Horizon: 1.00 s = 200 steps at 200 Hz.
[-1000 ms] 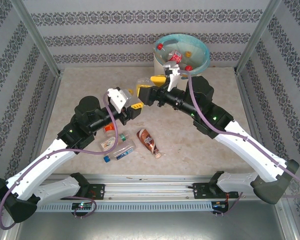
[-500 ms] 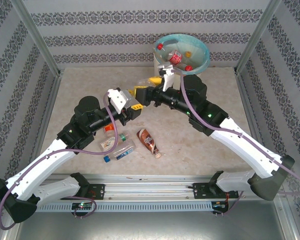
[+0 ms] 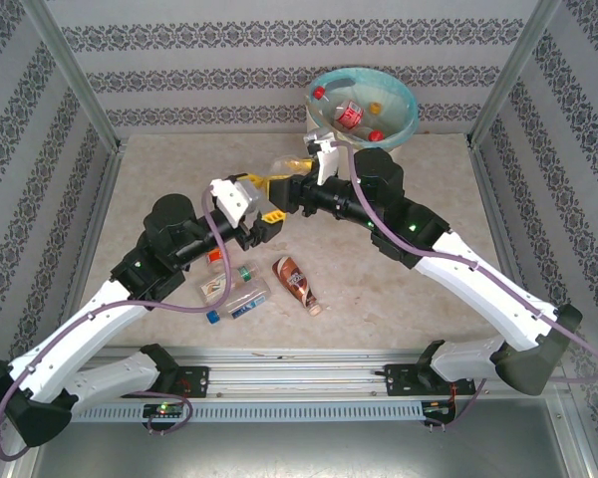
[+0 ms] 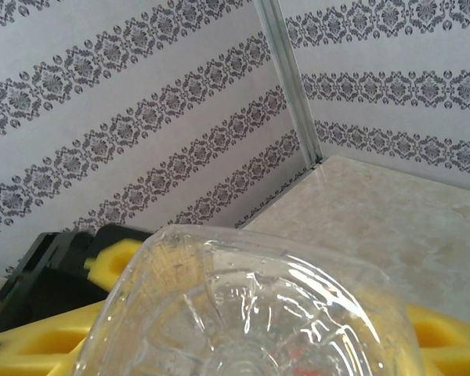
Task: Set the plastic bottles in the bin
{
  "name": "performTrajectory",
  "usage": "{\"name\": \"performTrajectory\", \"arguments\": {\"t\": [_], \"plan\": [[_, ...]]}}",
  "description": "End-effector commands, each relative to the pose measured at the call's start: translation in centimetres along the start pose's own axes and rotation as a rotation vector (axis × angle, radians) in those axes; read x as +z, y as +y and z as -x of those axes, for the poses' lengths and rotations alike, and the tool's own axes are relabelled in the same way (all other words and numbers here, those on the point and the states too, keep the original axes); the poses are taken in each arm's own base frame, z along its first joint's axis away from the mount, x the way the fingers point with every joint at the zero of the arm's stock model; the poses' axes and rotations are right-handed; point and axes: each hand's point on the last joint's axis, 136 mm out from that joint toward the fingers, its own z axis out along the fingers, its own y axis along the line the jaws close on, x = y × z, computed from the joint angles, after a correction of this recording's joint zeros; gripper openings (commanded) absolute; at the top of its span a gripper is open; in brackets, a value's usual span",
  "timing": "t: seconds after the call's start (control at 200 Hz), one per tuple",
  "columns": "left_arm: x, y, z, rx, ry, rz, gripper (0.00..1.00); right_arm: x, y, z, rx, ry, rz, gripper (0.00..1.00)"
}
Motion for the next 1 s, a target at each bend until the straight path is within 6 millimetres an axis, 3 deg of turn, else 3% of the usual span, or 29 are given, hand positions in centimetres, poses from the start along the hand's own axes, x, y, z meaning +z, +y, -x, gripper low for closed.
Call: {"name": "performTrajectory", "arguments": {"t": [0.0, 0.185, 0.255, 0.355, 0.475, 0.575, 0.729, 0.994], "plan": [[-1.7, 1.2, 3.0, -0.008, -0.119, 0.082, 0.8, -2.2, 0.3, 4.8, -0.097, -0.124, -0.037, 0.51], [-2.4, 2.2, 3.3, -0.026, -0.113, 0.143, 0.87, -4.7, -3.4, 10.9, -0.278, -0.249, -0.263, 0.49], [-2.7, 2.3, 3.1, -0.029, -0.107, 0.153, 0.88, -5.4, -6.1, 13.2, -0.366, -0.288, -0.405, 0.49], [-3.3, 2.5, 3.0, -0.035, -0.105, 0.17, 0.88, -5.9, -11.5, 15.9, -0.479, -0.296, -0.634, 0.48], [-4.0, 2.7, 2.8, -0.039, -0.101, 0.187, 0.88, -5.2, -17.4, 17.5, -0.555, -0.236, -0.826, 0.48], [-4.4, 2.7, 2.7, -0.04, -0.095, 0.196, 0.88, -4.1, -22.6, 17.7, -0.576, -0.147, -0.952, 0.48], [-4.9, 2.9, 2.5, -0.035, -0.087, 0.213, 0.88, -2.7, -27.8, 17.1, -0.573, -0.016, -1.056, 0.5], [-5.3, 3.0, 2.2, -0.026, -0.075, 0.223, 0.88, -1.6, -32.1, 14.6, -0.605, 0.176, -1.165, 0.55]]}}
